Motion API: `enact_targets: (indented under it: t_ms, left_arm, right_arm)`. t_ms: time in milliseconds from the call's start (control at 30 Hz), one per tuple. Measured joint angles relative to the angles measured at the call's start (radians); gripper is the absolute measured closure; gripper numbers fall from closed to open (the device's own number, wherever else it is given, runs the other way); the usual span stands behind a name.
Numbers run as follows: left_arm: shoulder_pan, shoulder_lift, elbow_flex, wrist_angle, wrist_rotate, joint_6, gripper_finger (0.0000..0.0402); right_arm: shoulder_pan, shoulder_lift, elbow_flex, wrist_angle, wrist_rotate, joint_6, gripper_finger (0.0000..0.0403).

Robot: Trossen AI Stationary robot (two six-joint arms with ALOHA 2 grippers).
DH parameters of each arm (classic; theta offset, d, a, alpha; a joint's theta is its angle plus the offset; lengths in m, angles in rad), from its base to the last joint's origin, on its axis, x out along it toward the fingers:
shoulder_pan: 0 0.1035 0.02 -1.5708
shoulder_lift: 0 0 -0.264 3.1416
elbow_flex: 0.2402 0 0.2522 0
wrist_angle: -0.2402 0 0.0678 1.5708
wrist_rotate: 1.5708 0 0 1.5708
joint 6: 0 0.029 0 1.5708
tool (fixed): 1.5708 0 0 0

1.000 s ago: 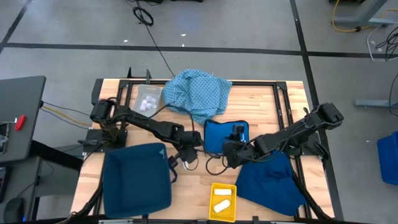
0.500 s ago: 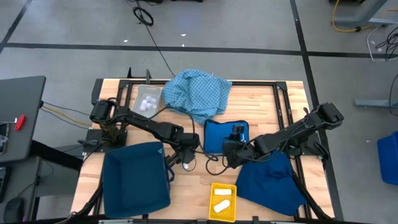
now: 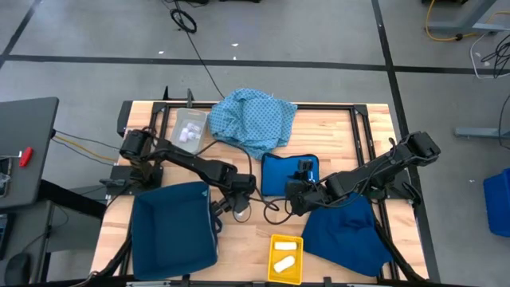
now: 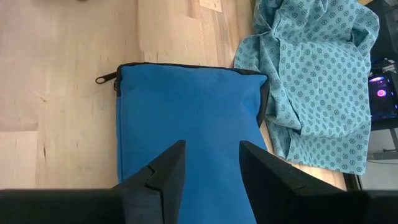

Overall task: Pick & place medical supplies in basket/bin
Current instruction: Put the rolled gauze into the yellow bin

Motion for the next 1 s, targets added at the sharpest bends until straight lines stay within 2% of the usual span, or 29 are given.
enact_targets:
  t_ms: [267,367,533,700,833,1000]
  left_arm:
    - [-0.002,0.039,-0.001,0.032,-0.07,0.005,0.0216]
    - [-0.003,0.04,-0.002,0.064,-0.107,0.008,0.0252]
    - [-0.003,0.043,-0.004,0.144,-0.199,0.009,0.0352]
    - [0.005,0.046,-0.006,0.247,-0.287,-0.027,0.0358]
    - [0.018,0.046,-0.006,0.342,-0.236,-0.068,0.0358]
    - [0.055,0.046,-0.006,0.464,-0.048,-0.154,0.0358]
  right_arm:
    - [0.0,0.0,0.0,0.0,0.0,0.0,0.0247]
    - [0.0,0.0,0.0,0.0,0.0,0.0,0.0247]
    - [0.0,0.0,0.0,0.0,0.0,0.011,0.0247]
    - [0.0,0.0,0.0,-0.009,0.0,0.044,0.0247]
    - [0.0,0.0,0.0,-0.025,0.0,0.075,0.0247]
    - [0.002,0.0,0.0,-0.041,0.0,0.101,0.0247]
